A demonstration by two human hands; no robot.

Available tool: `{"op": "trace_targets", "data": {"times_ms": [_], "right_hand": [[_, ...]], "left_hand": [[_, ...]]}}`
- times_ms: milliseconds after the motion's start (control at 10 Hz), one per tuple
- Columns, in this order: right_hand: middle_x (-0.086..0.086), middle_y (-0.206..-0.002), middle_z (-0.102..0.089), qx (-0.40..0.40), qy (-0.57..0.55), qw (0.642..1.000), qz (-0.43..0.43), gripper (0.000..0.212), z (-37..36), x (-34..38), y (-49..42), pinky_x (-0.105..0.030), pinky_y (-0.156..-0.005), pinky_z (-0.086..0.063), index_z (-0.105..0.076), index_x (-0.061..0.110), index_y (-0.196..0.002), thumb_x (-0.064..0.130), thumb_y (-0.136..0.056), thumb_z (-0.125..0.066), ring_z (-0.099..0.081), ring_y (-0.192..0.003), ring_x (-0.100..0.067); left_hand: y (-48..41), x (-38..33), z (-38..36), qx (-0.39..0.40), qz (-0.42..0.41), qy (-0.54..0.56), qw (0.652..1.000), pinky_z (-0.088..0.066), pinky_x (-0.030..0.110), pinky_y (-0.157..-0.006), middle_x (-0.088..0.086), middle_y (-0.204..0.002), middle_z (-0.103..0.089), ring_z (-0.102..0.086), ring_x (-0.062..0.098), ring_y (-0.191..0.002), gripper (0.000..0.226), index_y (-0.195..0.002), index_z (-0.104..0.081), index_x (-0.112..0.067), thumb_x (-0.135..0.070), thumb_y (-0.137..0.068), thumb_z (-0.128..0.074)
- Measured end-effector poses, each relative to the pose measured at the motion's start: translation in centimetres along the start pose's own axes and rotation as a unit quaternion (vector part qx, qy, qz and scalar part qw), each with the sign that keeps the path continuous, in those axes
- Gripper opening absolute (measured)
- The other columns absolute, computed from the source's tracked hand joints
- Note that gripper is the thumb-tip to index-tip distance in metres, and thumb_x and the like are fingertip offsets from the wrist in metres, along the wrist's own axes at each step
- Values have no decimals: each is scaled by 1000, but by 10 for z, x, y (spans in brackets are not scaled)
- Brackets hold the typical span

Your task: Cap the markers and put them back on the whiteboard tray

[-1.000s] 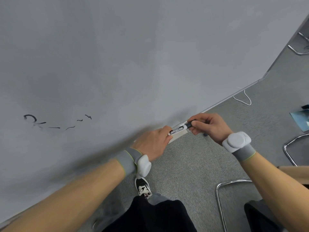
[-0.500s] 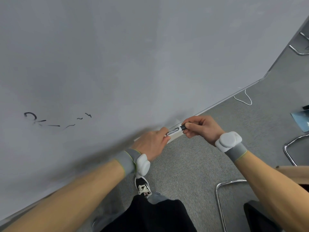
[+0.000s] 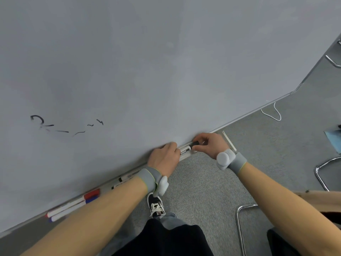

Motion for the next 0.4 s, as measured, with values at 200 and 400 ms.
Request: {"op": "trace_targets", "data": {"times_ms": [200,400], "right_hand": [[3,-73,-70,-30,30,999,26,17,-2,0,-4,-25,-63,-48,-69,27,-77,30,-65,-81,-61,-67,-11],[8,-90,-69,-123,-13,992,26,23,2,5,15,-25,-72,-45,-71,19,-94,34,-77,-75,-61,-77,-12]], "left_hand": [[-1,1,-6,-20,-9,-20,1000,-47,36,-56,8,-105,-57,-55,25,-99,17,-105,-54,-10,-12,-88,-50],[20,7,7,-36,29,78,996,-49,39,-65,9,-107,-53,-54,26,-98,21,-108,-52,-11,-20,-89,-50]]}}
Point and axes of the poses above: each hand's wrist, its own y-axis away from the middle knuckle, its own z-axis out of the back of the hand, x = y × z, the point moved 1 cm from there along -y, towards the middle knuckle
